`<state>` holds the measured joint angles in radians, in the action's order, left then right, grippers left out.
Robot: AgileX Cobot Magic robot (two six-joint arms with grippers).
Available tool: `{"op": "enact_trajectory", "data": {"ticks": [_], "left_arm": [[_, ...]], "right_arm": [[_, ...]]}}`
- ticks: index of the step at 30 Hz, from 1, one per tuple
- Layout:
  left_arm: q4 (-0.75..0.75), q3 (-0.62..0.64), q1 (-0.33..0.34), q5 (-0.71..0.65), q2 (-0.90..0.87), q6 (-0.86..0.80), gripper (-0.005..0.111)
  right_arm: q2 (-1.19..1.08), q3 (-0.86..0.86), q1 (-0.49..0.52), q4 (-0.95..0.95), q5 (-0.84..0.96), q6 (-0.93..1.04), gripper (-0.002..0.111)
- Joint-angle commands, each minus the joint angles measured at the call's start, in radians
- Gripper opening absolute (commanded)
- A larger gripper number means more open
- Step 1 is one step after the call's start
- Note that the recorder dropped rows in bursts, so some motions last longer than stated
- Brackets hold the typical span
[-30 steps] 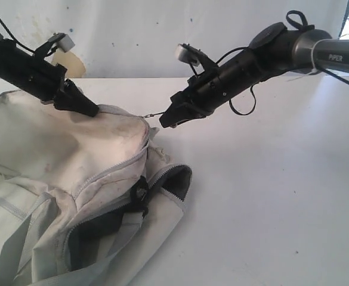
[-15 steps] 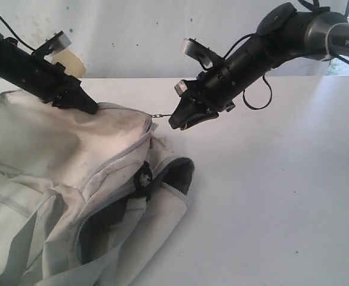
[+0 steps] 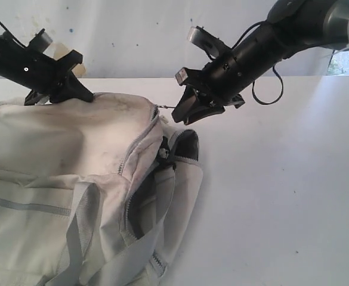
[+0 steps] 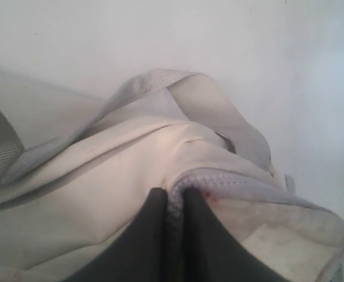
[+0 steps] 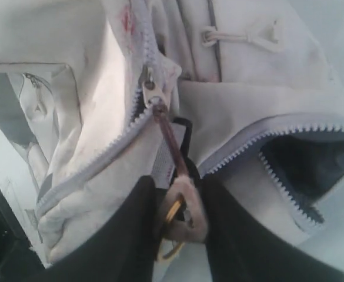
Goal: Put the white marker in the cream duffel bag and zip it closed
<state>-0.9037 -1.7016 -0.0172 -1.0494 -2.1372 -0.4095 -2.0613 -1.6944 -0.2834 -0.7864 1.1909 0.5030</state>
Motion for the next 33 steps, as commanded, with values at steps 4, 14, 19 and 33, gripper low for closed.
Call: {"op": "enact_trajectory", "data": {"ticks": [4,14,19,33], "left_arm": [[-0.082,0.002,0.053,0.153,0.009,0.153,0.0],[-0.162,0.002,0.055,0.265,0.005,0.256,0.0],[-0.207,0.002,0.055,0.362,0.001,0.362,0.0],[-0.26,0.002,0.068,0.412,0.001,0.365,0.0]], "right_arm": [[0.03,0.048,-0.023,-0.003,0.03,-0.011,0.0],[0.038,0.05,-0.119,-0.259,0.03,0.043,0.0],[0.044,0.066,-0.127,-0.095,0.03,-0.091,0.0],[0.059,0.161,-0.174,-0.027,0.03,-0.14,0.0]]}}
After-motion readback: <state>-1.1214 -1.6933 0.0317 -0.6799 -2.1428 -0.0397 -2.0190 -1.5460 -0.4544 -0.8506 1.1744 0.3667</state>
